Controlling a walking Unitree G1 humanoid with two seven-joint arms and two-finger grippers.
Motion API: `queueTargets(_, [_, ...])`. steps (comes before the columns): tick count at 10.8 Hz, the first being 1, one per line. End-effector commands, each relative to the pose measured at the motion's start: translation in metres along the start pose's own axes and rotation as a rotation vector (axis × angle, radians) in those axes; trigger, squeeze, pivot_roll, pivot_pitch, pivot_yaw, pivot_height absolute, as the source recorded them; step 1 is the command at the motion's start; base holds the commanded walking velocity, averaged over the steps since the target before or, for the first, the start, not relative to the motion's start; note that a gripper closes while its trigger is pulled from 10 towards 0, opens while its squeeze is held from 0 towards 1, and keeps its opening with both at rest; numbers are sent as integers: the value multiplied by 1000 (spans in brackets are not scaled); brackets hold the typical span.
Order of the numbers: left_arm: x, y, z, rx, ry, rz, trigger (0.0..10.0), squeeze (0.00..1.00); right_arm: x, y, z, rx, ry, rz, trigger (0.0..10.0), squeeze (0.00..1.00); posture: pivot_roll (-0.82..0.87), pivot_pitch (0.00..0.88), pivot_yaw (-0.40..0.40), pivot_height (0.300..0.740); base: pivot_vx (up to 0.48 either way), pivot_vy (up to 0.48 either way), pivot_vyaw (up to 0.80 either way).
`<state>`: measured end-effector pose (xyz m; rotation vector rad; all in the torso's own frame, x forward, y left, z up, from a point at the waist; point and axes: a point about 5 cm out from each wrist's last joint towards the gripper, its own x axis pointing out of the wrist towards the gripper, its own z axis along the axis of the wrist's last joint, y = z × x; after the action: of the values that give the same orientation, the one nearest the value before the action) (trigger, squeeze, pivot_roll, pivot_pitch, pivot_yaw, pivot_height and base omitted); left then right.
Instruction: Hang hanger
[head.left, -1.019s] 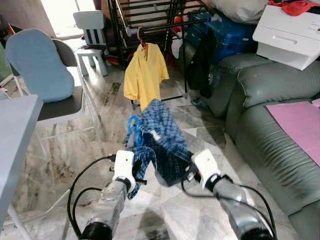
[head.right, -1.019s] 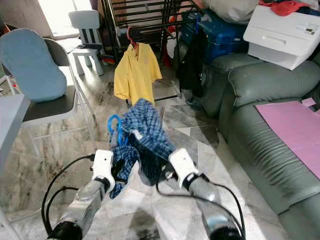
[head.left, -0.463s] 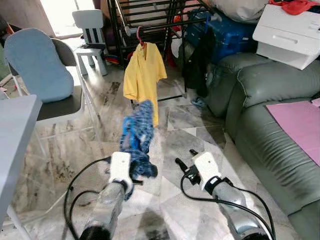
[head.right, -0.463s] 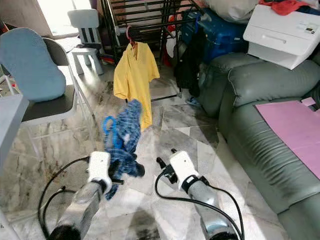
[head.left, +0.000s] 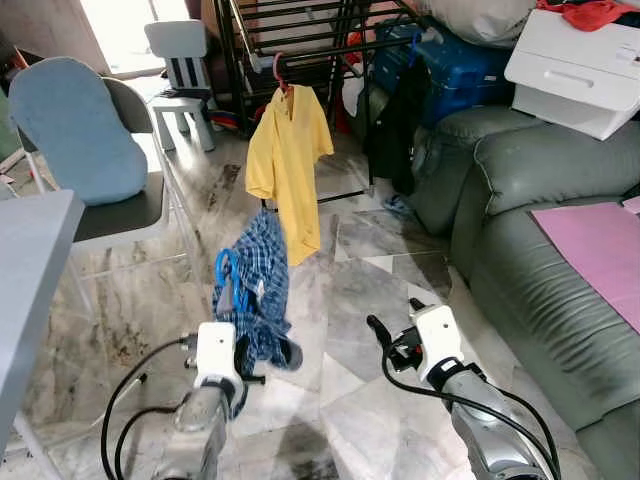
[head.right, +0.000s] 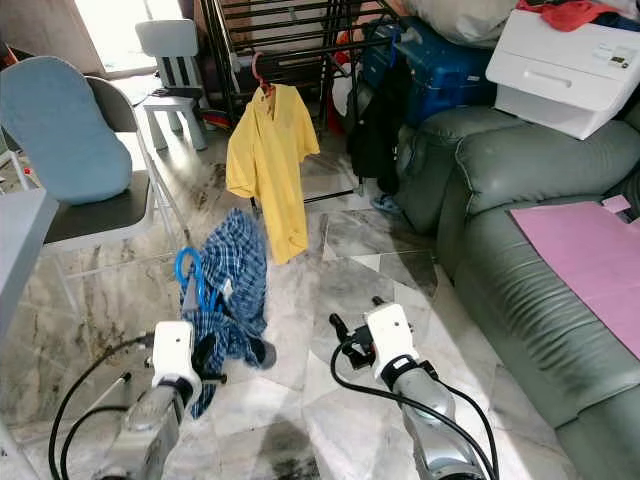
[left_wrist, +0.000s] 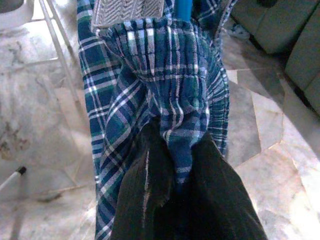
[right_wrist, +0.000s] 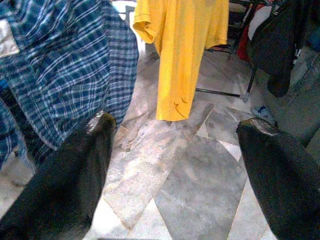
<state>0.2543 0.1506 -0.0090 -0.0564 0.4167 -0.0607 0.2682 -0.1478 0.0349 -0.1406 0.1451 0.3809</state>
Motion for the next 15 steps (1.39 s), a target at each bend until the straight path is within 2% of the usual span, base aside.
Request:
queueTargets(1, [1,2,7,12,-38,9,10000,0,0,1,-2,37,9,-24,10000,1000,-166,0,48,740,0,0,0])
queueTargets(4, [1,5,8,13,-38,24,10000,0,1,-4,-5,42,27,-77,10000,1000,-170,0,55,740,0,0,0])
queueTargets(8, [2,2,14,43,-53,18,10000,0,-5,-6,-9,30,48,-79,10000,1000,-185,0,63,740,0,0,0])
queueTargets(9, [4,-2,16,61,-58,-14,10000,0,-5,-11,-7,34,41,-102,10000,1000,-202,0,72,740,0,0,0])
queueTargets(11, [5,-17,20,113,-42,-212,10000,0,-5,-23,1,-10,27,-103,10000,1000,-212,0,68,740,0,0,0])
queueTargets(12, [4,-22,23,165,-52,-287,10000,0,-6,-30,7,-67,19,-78,10000,1000,-210,0,65,740,0,0,0])
queueTargets(13, [4,-22,28,193,-65,-347,10000,0,-5,-41,16,-165,23,25,10000,1000,-200,0,56,740,0,0,0])
queueTargets(14, [1,-22,32,268,-72,-445,10000,0,-5,-47,26,-300,37,176,10000,906,-196,0,50,740,0,0,0])
queueTargets(15, [-2,-23,33,362,-74,-543,10000,0,-6,-53,37,-392,56,306,10000,498,-196,0,46,740,0,0,0])
